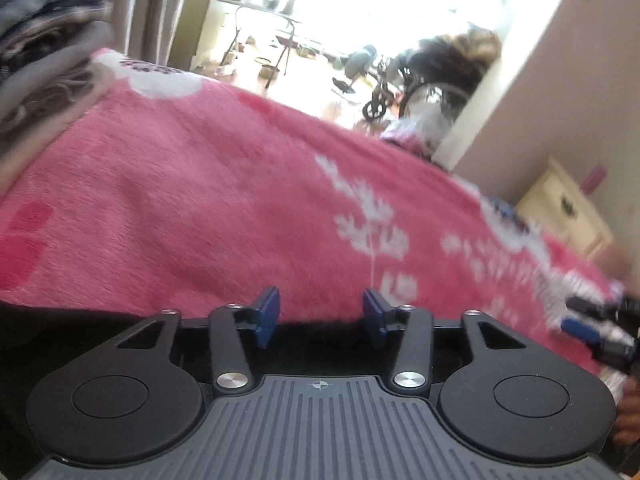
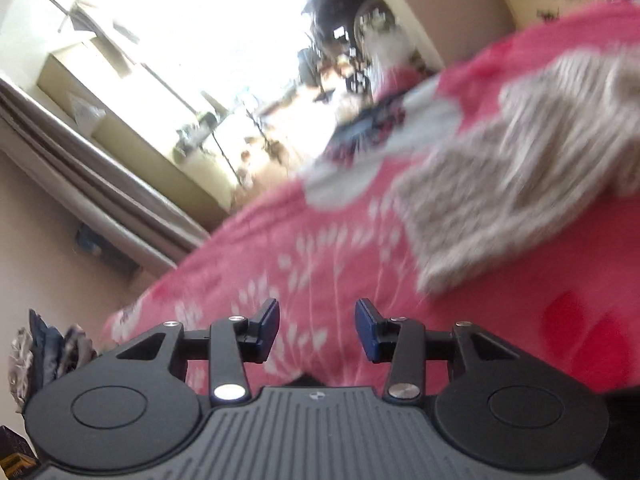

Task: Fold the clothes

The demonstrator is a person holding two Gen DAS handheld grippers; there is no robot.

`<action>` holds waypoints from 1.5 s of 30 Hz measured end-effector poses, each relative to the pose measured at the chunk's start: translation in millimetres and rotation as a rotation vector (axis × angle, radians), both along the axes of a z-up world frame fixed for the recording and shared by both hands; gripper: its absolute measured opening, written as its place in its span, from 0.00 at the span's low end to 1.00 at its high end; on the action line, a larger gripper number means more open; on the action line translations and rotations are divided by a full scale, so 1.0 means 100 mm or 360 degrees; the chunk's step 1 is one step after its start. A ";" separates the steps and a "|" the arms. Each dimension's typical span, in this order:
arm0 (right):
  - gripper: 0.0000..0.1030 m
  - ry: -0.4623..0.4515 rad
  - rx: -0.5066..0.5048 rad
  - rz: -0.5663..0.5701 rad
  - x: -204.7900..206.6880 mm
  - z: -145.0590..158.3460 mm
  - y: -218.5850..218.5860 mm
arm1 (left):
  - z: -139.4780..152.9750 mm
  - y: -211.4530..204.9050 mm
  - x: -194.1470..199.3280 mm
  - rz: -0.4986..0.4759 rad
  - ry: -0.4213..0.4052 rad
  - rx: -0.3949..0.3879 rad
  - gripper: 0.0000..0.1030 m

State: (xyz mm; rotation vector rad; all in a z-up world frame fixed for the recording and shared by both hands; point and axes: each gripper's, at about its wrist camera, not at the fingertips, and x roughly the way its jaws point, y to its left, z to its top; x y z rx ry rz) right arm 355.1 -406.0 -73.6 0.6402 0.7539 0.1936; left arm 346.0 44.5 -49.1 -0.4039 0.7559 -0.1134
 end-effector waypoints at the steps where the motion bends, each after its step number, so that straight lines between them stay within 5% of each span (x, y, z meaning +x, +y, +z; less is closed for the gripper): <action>1: 0.43 -0.0020 -0.0020 0.0030 -0.07 0.06 -0.02 | 0.06 0.08 -0.03 -0.0015 -0.0009 -0.0022 0.45; 3: 0.36 -0.0051 -0.0072 0.0119 -0.22 0.17 -0.04 | 0.14 0.19 -0.14 -0.0082 0.0034 0.0039 0.46; 7: 0.23 -0.0004 -0.0330 0.0509 -0.49 0.14 0.29 | 0.00 0.26 -0.26 -0.0177 0.0274 0.0360 0.45; 9: 0.22 0.0084 -0.0442 0.0574 -0.43 -0.04 0.43 | -0.17 0.28 -0.28 -0.0140 0.0237 0.0479 0.45; 12: 0.05 0.0167 -0.0412 0.0321 -0.13 -0.32 0.35 | -0.33 0.32 -0.30 -0.0049 0.0159 0.0604 0.46; 15: 0.12 0.0088 -0.0379 -0.0075 -0.01 -0.22 0.20 | -0.23 0.39 -0.34 0.0071 0.0091 0.0601 0.46; 17: 0.12 0.0021 -0.0322 -0.0185 -0.03 -0.06 0.16 | 0.00 0.49 -0.45 0.0073 0.0024 0.0662 0.46; 20: 0.12 -0.0059 -0.0280 0.0078 -0.11 0.19 0.53 | 0.33 0.63 -0.68 -0.0027 0.0033 0.0750 0.46; 24: 0.12 -0.0039 -0.0317 0.0751 -0.17 0.32 1.64 | 0.53 0.66 -1.09 -0.0320 0.0157 0.0823 0.46; 29: 0.12 0.0062 -0.0417 0.1196 0.01 0.24 3.02 | 0.34 0.72 -1.62 -0.0501 0.0315 0.0762 0.46; 34: 0.08 0.0153 -0.0589 0.1206 0.39 -0.14 3.87 | 0.01 0.83 -1.87 -0.0460 0.0149 0.0808 0.46; 37: 0.04 0.0064 -0.0684 0.0954 0.54 -0.19 3.97 | -0.16 0.97 -1.87 -0.0400 0.0177 0.0761 0.46; 39: 0.11 -0.0059 -0.0843 0.0779 0.53 -0.07 4.04 | -0.20 1.06 -1.89 -0.0371 0.0182 0.0699 0.46; 45: 0.11 -0.0116 -0.0762 0.1317 0.19 0.20 4.47 | -0.06 1.12 -2.00 -0.0383 -0.0044 0.0726 0.46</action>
